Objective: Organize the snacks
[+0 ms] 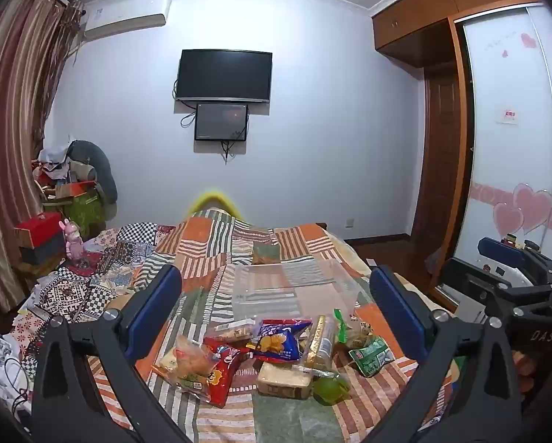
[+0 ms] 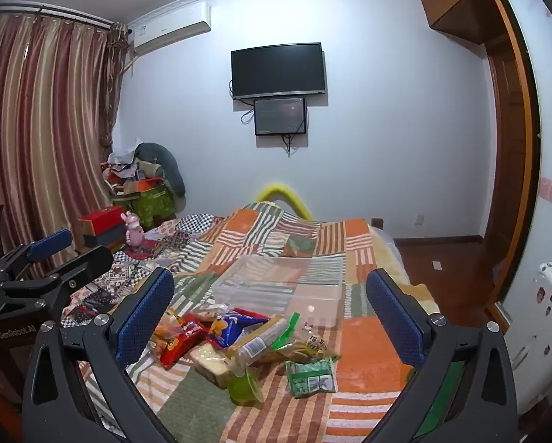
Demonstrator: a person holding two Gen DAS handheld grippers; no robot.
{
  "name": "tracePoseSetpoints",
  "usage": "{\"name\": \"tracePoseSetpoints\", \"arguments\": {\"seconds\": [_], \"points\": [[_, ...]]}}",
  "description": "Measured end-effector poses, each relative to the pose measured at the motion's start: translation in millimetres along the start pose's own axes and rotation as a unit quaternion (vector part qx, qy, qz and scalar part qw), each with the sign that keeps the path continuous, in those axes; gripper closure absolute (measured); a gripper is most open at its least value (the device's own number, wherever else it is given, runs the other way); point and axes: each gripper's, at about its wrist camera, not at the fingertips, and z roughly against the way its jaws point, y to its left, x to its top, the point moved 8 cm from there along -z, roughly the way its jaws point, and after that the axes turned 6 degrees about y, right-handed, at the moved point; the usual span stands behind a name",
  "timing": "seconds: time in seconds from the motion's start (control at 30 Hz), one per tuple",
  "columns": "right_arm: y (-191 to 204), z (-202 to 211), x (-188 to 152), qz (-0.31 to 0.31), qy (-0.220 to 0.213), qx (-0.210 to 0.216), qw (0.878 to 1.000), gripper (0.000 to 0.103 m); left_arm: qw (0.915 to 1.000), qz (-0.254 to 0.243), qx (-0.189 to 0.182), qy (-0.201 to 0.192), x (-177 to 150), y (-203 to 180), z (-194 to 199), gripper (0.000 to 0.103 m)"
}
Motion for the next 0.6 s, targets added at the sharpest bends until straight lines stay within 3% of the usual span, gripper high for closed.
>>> {"name": "tracePoseSetpoints", "arguments": {"seconds": [0.6], "points": [[1.6, 0.5, -0.2, -0.002, -0.005, 0.001, 1.000, 0.000, 0.9999, 0.006, -0.011, -0.009, -0.7, -0.5, -1.1, 0.000]]}}
